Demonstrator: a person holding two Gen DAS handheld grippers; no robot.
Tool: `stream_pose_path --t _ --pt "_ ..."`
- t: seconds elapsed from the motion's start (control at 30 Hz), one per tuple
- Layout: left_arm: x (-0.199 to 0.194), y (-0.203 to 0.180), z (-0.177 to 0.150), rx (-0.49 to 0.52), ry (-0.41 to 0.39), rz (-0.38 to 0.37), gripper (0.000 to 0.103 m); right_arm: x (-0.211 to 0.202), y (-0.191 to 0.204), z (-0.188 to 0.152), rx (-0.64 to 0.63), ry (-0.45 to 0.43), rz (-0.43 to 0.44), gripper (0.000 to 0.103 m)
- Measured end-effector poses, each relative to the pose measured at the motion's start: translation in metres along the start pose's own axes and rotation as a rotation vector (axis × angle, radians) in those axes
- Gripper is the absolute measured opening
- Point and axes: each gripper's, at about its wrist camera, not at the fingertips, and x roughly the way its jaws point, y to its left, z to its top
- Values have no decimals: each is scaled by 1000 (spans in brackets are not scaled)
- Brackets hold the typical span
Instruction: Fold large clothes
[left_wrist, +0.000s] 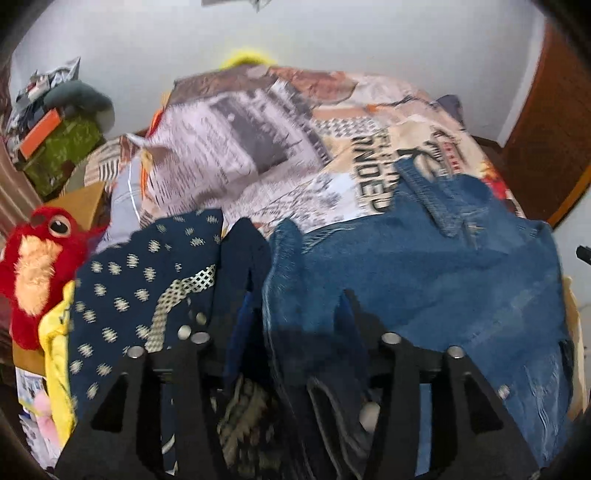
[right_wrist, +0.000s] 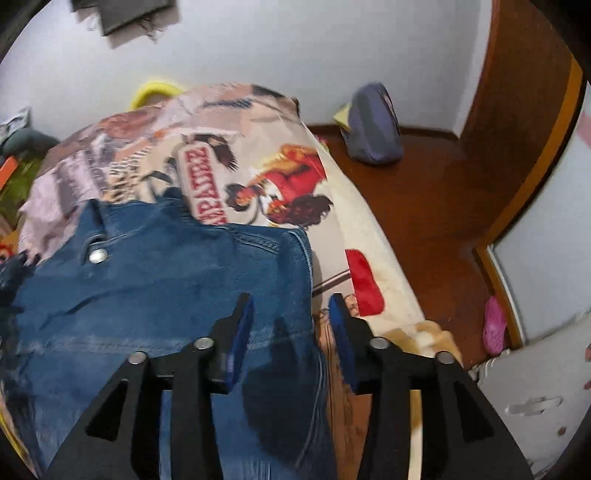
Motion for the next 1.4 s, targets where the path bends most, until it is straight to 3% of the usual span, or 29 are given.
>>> stream_pose_path --t 0.07,0.27,0.3,0.4,0.43,0.57,0.7,1.0,1.23,1.4 --pt "-22 -5 -4 25 -25 -1 52 -29 2 -8 -19 -43 19 53" --pt "-85 -17 -28 63 -91 -18 65 -96 9 -31 -89 -121 50 55" --pt "-96 -18 -36 67 -102 -24 71 -106 10 -37 -103 -130 51 55" --pt "-120 -20 -57 80 -116 -21 86 -125 14 -51 -139 -148 60 62" --pt "-125 -20 -63 84 -119 -23 87 -128 14 -55 -143 -153 61 66" --pt "-140 -19 -99 88 -100 -46 92 -140 14 -79 -160 -158 65 67" --pt "-138 -12 -134 55 -42 -75 93 -138 9 -101 -150 -120 69 67" --pt "-100 11 -205 -151 174 -216 92 -112 -14 -153 -96 31 62 67" --pt "-85 -5 -240 -191 253 -289 92 -86 -41 -196 -14 137 82 67" --pt "-80 -6 -261 -277 261 -327 93 -73 -62 -223 107 214 174 67"
